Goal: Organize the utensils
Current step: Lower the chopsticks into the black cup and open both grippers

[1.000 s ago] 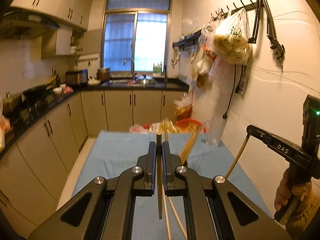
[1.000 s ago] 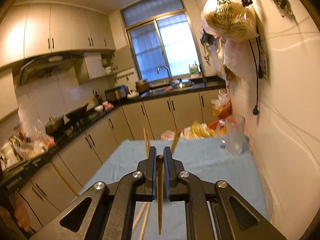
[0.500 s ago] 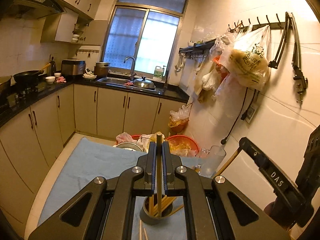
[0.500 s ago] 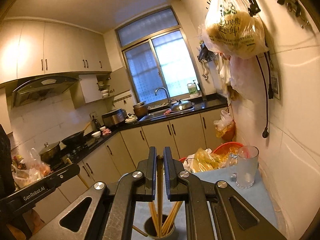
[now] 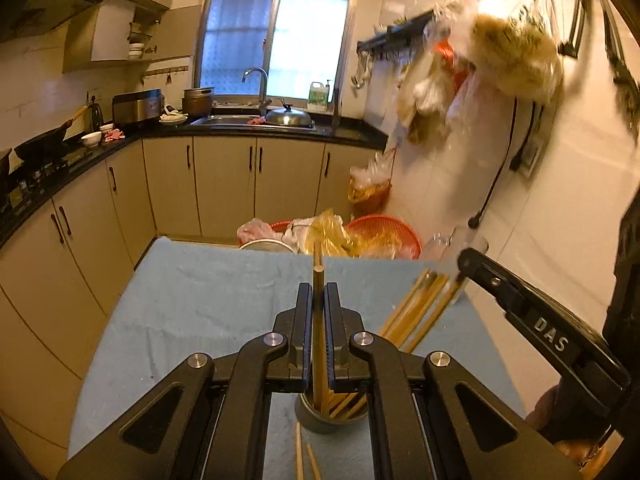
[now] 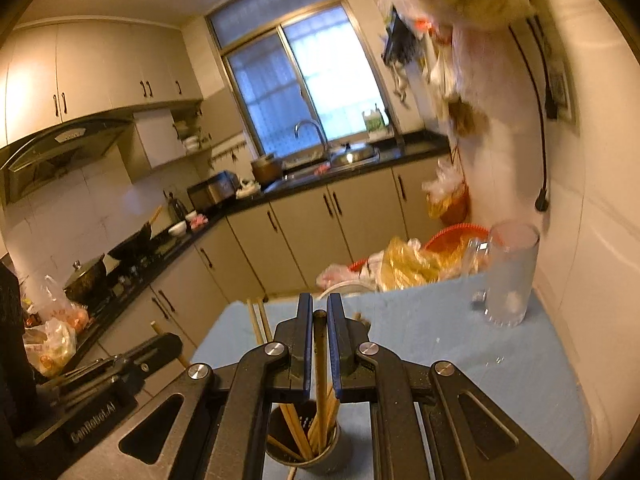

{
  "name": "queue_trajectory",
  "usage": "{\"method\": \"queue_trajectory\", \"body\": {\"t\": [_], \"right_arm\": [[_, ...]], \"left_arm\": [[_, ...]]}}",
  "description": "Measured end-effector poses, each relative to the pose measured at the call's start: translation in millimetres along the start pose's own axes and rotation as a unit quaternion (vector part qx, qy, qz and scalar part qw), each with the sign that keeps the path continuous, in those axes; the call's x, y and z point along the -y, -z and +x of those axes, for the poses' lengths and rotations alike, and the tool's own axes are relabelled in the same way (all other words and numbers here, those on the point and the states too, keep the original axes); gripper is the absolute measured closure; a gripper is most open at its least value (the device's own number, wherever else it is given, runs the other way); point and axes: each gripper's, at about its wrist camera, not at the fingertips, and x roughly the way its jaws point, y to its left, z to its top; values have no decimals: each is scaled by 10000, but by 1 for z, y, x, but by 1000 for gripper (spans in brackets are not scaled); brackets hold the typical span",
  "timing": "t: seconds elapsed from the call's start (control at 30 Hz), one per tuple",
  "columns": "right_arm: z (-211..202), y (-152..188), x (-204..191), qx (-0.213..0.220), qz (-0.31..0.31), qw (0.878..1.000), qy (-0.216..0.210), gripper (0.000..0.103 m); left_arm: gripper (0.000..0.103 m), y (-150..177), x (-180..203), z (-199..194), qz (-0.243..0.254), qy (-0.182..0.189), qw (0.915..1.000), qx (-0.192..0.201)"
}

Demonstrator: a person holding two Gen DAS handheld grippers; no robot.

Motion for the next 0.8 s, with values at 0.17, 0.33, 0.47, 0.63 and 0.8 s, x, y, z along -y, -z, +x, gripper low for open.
{"method": "queue_trajectory", "body": {"t": [0.17,0.33,0.47,0.63,0.8], "right_arm": [[12,10,7,-211,163,9996,-61,93],[7,10,10,-176,166,9997,1,68],[-9,8,6,-107,113,9999,29,63],[-37,10,4,-45,73,9999,86,56],[-68,21,5,-111,-19,9998,182,39]], "left_arm": [[97,8,6,-3,175,-128,9997,72],[72,14,5,-22,195,-198,9995,129],[62,22,5,-41,223,-369,9987,283],[55,39,5,-62,255,-452,9984,239],[51,62,-2,-83,149,-578,9982,37]]}}
